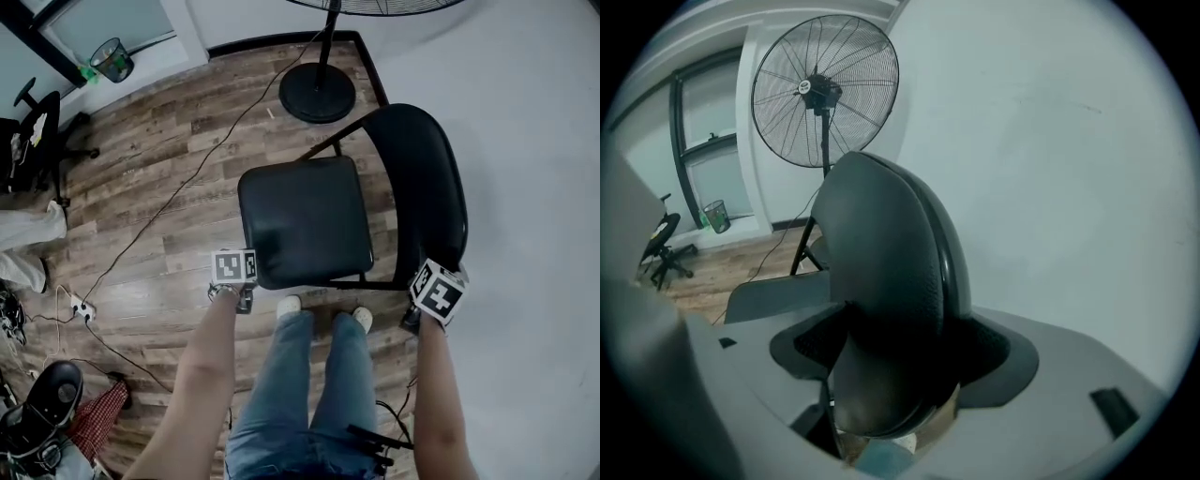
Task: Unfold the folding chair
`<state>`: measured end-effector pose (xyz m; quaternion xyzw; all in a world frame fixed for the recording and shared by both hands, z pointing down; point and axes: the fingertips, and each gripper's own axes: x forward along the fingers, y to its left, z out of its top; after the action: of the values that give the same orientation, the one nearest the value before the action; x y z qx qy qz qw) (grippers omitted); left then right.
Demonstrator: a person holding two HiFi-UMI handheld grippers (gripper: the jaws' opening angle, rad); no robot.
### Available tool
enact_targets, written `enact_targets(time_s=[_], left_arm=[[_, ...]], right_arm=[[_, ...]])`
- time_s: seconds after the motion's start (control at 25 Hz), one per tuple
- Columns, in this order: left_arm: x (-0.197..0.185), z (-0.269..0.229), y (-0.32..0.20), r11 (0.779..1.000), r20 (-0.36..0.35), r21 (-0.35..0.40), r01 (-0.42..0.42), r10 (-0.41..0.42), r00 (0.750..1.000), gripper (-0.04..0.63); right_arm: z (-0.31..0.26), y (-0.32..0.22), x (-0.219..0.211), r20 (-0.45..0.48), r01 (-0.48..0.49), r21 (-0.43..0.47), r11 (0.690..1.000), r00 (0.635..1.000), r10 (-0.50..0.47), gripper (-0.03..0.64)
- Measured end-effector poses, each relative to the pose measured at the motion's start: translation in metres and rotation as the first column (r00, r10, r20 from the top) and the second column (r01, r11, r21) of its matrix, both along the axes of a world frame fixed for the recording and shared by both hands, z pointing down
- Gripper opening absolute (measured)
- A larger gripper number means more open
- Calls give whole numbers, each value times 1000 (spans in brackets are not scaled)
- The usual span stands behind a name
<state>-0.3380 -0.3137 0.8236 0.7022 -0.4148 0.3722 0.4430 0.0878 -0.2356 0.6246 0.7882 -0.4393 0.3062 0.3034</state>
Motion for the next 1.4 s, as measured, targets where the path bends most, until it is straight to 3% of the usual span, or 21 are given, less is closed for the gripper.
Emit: enact_targets(time_s=[0.24, 0.4, 0.68, 0.96, 1.4], left_arm=[[-1, -34, 11, 999, 20, 29, 36, -37, 999, -2], [2, -51, 25, 998, 31, 40, 57, -58, 998, -2], [13, -106, 49, 991, 32, 89, 97, -100, 994, -2], [30, -158, 65, 980, 31, 152, 127, -133, 991, -2], [50, -250, 61, 946, 7, 281, 162, -171, 985, -2]], right_arm=[[-12, 4, -5, -29, 89, -49, 995, 996, -90, 360], [-14, 19, -9, 8, 137, -61, 989, 991, -136, 360], [-46, 35, -10, 54, 224, -18, 974, 973, -223, 360], [-86, 44, -13, 95, 358, 40, 933, 928, -361, 359], [-163, 45, -9, 93, 452, 132, 882, 880, -465, 359]])
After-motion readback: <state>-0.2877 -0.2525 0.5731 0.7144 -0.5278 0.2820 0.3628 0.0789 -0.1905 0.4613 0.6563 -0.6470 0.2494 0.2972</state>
